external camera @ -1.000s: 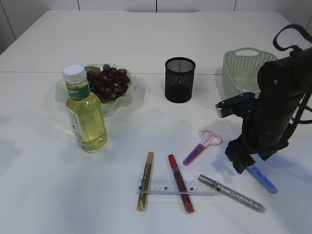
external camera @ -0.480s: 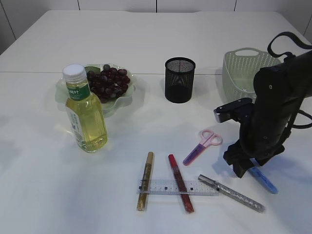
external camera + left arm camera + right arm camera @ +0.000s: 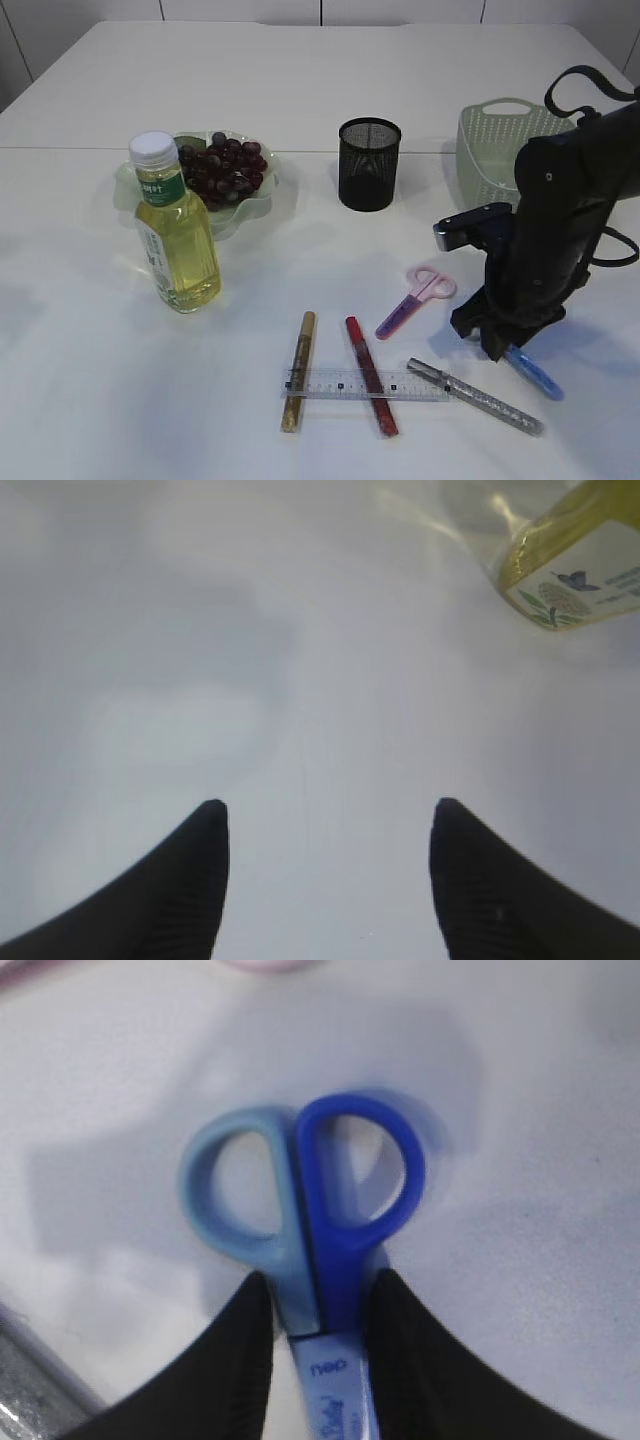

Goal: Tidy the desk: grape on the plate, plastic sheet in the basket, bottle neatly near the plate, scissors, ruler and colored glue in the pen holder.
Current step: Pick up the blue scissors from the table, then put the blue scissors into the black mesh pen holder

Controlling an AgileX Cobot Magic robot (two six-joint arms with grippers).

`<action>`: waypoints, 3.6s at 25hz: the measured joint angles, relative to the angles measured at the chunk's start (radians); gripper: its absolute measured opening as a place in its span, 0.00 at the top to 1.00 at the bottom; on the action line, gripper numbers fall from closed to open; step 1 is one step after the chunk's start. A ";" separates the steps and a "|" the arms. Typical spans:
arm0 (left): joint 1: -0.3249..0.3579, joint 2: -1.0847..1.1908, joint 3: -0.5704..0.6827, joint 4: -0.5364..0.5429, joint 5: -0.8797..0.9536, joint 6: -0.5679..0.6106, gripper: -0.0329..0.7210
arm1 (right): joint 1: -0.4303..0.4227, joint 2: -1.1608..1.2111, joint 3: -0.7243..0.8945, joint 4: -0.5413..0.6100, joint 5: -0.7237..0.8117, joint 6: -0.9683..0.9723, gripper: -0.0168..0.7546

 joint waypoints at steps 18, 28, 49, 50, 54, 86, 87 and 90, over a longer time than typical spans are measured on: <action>0.000 0.000 0.000 0.000 -0.002 0.000 0.35 | 0.000 -0.057 0.006 0.022 0.020 -0.007 0.73; 0.000 0.000 0.000 0.000 -0.004 0.000 0.36 | 0.000 -0.156 -0.101 0.214 0.064 -0.112 0.74; 0.000 0.000 0.000 -0.019 -0.004 0.000 0.37 | 0.000 -0.003 -0.585 0.725 -0.186 -0.433 0.74; 0.000 0.000 0.000 -0.020 -0.004 0.000 0.37 | 0.000 0.014 -0.590 0.728 -0.205 -0.443 0.74; 0.000 0.000 0.000 -0.024 0.002 0.000 0.37 | 0.000 0.076 -0.608 0.736 -0.321 -0.519 0.74; 0.000 0.000 0.000 -0.025 0.030 0.000 0.37 | 0.000 0.234 -0.618 0.841 -0.657 -0.572 0.65; 0.000 0.000 0.000 -0.025 0.030 0.000 0.37 | 0.000 0.234 -0.618 0.841 -0.659 -0.572 0.62; 0.000 0.000 0.000 -0.025 0.034 0.000 0.37 | 0.000 0.234 -0.619 0.843 -0.660 -0.572 0.56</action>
